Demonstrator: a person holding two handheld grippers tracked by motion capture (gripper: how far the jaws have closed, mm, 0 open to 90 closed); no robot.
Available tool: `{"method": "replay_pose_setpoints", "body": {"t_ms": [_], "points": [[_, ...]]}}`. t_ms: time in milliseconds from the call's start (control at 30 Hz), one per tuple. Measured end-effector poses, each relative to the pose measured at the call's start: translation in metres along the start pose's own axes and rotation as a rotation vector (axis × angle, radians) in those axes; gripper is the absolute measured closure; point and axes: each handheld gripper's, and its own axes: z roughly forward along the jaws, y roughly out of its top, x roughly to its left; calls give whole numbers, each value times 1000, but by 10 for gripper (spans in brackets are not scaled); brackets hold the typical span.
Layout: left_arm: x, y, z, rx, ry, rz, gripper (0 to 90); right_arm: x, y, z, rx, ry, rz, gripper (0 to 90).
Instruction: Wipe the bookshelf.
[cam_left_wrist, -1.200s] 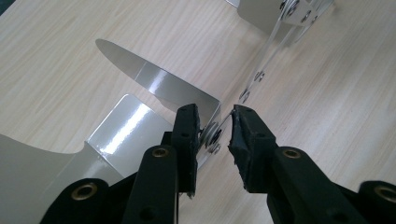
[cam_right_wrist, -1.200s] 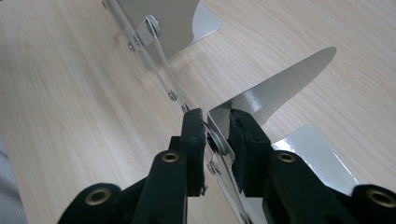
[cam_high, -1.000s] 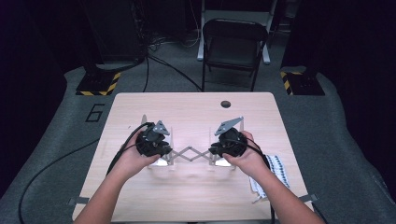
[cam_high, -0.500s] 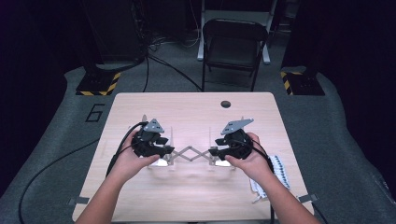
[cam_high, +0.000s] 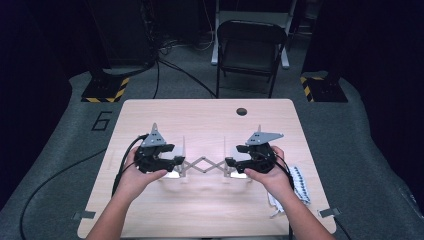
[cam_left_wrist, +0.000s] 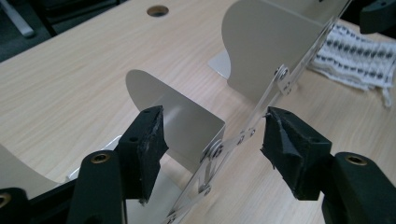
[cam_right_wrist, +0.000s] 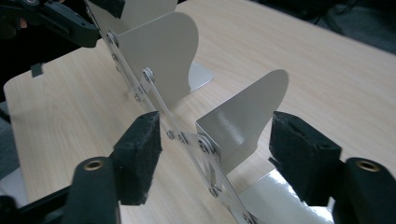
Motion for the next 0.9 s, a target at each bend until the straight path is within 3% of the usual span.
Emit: {"method": "replay_pose_setpoints", "body": {"t_ms": [133,200,300,433,500,567,633,800,900], "points": [[-3,-4,-13,-61,-28,-20,411,5,-6,-16,-87,-42,8,238],[-6,-6,-19,-79,-37,-17,415,9,-10,-26,-121,-42,20,180],[-13,-12,-28,-117,-67,3,418,17,-19,-37,-146,-66,8,166],[-24,-21,-34,-154,-104,45,428,23,-35,-51,-160,-78,-22,297],[-27,-26,-34,-175,-113,63,427,24,-45,-59,-153,-74,-28,407],[-31,-35,-30,-180,-122,75,424,25,-53,-66,-162,-91,-21,419],[-34,-42,-27,-167,-104,86,415,23,-61,-72,-169,-110,-3,411],[-33,-61,-14,-173,-90,50,401,5,-90,-82,-160,-249,64,373],[-33,-66,-9,-155,-114,34,401,-8,-109,-81,-135,-347,99,349]]}}
